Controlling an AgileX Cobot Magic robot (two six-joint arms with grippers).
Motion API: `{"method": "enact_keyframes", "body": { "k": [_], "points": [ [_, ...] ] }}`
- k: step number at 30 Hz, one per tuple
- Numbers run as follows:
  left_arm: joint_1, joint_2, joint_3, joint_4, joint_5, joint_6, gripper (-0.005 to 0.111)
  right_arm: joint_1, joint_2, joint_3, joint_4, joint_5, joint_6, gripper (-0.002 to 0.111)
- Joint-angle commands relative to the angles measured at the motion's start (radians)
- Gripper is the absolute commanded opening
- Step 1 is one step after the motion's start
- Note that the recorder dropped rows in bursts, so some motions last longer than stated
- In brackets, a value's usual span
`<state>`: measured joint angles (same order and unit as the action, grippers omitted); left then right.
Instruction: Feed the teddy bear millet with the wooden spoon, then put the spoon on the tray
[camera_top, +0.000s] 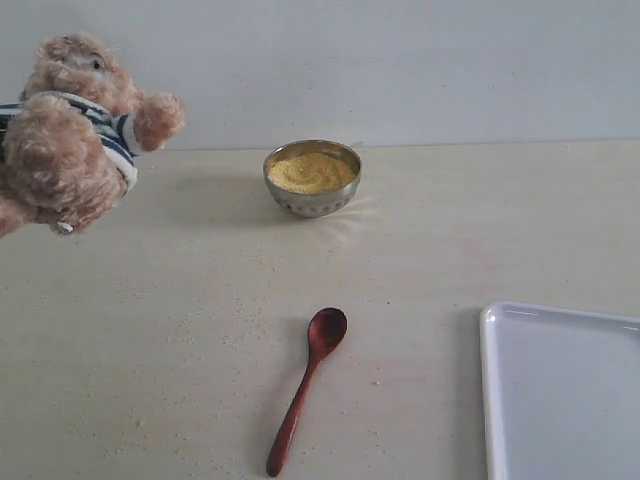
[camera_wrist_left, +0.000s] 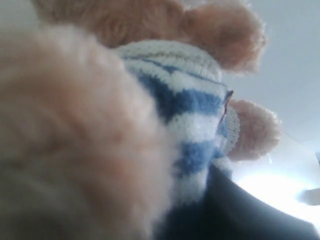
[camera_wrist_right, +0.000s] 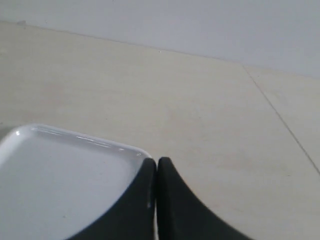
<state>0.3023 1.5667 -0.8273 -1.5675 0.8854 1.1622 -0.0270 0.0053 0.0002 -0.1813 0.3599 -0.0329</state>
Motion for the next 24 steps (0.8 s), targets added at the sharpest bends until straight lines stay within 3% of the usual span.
{"method": "enact_keyframes", "body": {
  "k": [1, 3, 5, 7, 13, 14, 16, 18, 19, 21, 24],
  "points": [
    [0.003, -0.011, 0.003, -0.067, 0.004, 0.017, 0.005, -0.003, -0.005, 0.0, -0.032, -0.026, -0.045, 0.001],
    [0.003, -0.011, 0.003, -0.076, 0.004, 0.019, 0.005, -0.003, -0.005, 0.0, -0.029, -0.06, -0.041, 0.001],
    [0.003, -0.008, 0.003, -0.097, 0.004, 0.036, 0.005, -0.003, -0.005, 0.0, 0.357, -0.181, 0.214, 0.001],
    [0.003, -0.007, 0.003, -0.097, 0.004, 0.059, 0.005, -0.003, -0.005, 0.0, 0.585, -0.206, 0.296, 0.001],
    [0.003, -0.007, 0.003, -0.092, 0.004, 0.062, 0.005, -0.003, -0.005, 0.0, 0.624, -0.278, 0.298, 0.001],
    [0.003, -0.007, 0.003, -0.087, 0.004, 0.062, 0.005, -0.003, -0.005, 0.0, 0.622, -0.336, 0.286, 0.001],
    [0.003, -0.007, 0.003, -0.072, 0.004, 0.066, 0.005, -0.003, -0.005, 0.0, 0.64, -0.685, 0.272, 0.001],
    [0.003, -0.007, 0.003, -0.074, -0.011, 0.066, 0.005, -0.003, -0.005, 0.0, 0.69, -0.93, 0.419, 0.001],
    [0.003, -0.007, 0.003, -0.082, -0.025, 0.066, 0.005, -0.001, -0.005, -0.012, 0.686, -0.999, 0.525, 0.001],
    [0.003, -0.007, 0.003, -0.082, -0.044, 0.073, 0.005, -0.001, 0.051, -0.092, 0.577, -0.946, 0.641, 0.001],
    [0.003, -0.007, 0.003, -0.073, -0.044, 0.073, 0.005, -0.001, 0.225, -0.231, 0.088, -0.806, 0.903, 0.001]
  ]
}}
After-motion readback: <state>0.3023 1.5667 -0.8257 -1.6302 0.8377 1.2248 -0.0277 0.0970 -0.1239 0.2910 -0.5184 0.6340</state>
